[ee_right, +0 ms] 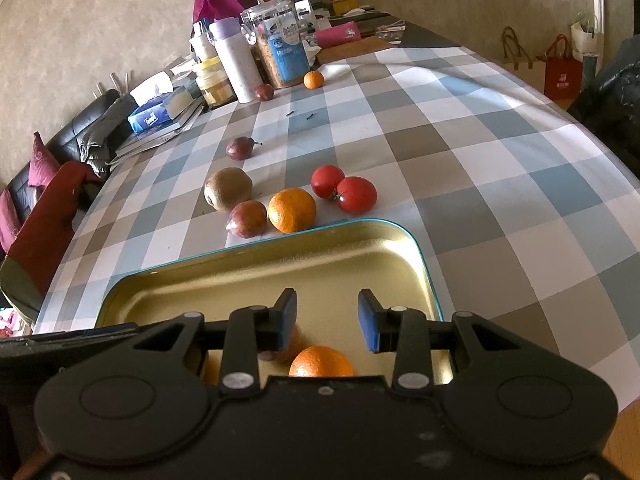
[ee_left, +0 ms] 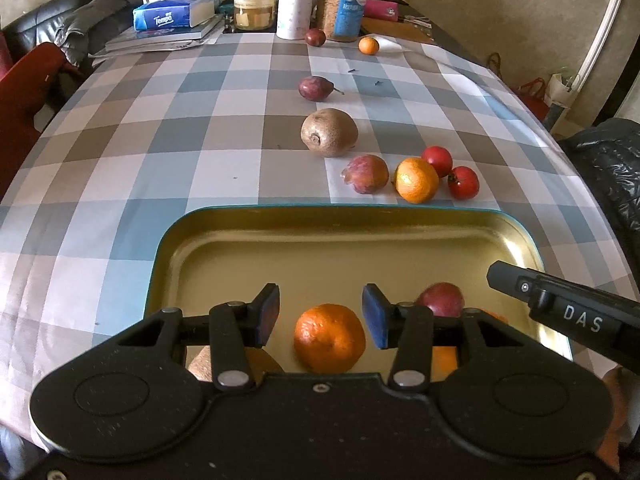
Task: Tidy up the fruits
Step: 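Open both tools to drop the mandarin and plum into the tray, then close the left tool on the brown potato while the right tool moves to red tomatoes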
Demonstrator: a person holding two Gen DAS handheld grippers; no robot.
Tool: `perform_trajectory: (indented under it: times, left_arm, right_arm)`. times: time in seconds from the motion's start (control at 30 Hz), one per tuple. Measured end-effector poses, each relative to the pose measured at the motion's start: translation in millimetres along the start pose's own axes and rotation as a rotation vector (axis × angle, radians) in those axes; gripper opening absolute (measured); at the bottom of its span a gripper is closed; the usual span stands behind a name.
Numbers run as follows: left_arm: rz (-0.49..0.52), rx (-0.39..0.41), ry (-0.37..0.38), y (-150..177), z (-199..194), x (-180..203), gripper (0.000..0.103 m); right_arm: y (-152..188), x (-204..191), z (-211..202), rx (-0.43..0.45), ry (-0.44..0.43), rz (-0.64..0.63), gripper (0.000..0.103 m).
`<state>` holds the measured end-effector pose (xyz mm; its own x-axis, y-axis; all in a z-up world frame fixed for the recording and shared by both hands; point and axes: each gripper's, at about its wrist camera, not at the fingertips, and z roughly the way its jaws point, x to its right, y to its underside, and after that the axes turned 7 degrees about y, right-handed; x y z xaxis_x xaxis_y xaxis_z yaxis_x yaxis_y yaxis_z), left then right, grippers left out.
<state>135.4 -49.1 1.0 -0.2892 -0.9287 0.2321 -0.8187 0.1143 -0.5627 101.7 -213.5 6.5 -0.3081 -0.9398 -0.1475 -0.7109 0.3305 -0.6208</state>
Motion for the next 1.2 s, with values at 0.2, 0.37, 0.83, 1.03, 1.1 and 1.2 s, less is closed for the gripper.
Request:
perform_trajectory:
  times: [0.2, 0.37, 0.83, 1.03, 1.1, 1.2]
  left_arm:
    - [-0.006, -0.005, -0.008, -6, 1, -4, 0.054]
    - [0.001, -0.001, -0.033, -16, 3, -7, 0.055]
    - [-0.005, 0.043, -0.084, -67, 11, -18, 0.061]
    - [0.009, 0.054, -0.119, -92, 27, -15, 0.062]
    - [0.000, 0.056, -0.126, -100, 33, -14, 0.062]
    - [-0.013, 0.053, -0.126, -109, 42, -13, 0.062]
  right_arm:
    - [-7, -1, 3, -0.018, 0.002, 0.004, 0.037]
    - [-17, -3, 7, -0.024, 0.013, 0.008, 0.037]
    - [-75, -9, 44, -0.112, 0.054, 0.087, 0.037]
    - [-100, -13, 63, -0.112, 0.105, 0.128, 0.037]
    - [-108, -13, 68, -0.119, 0.106, 0.148, 0.037]
    - [-118, -16, 77, -0.118, 0.121, 0.174, 0.037]
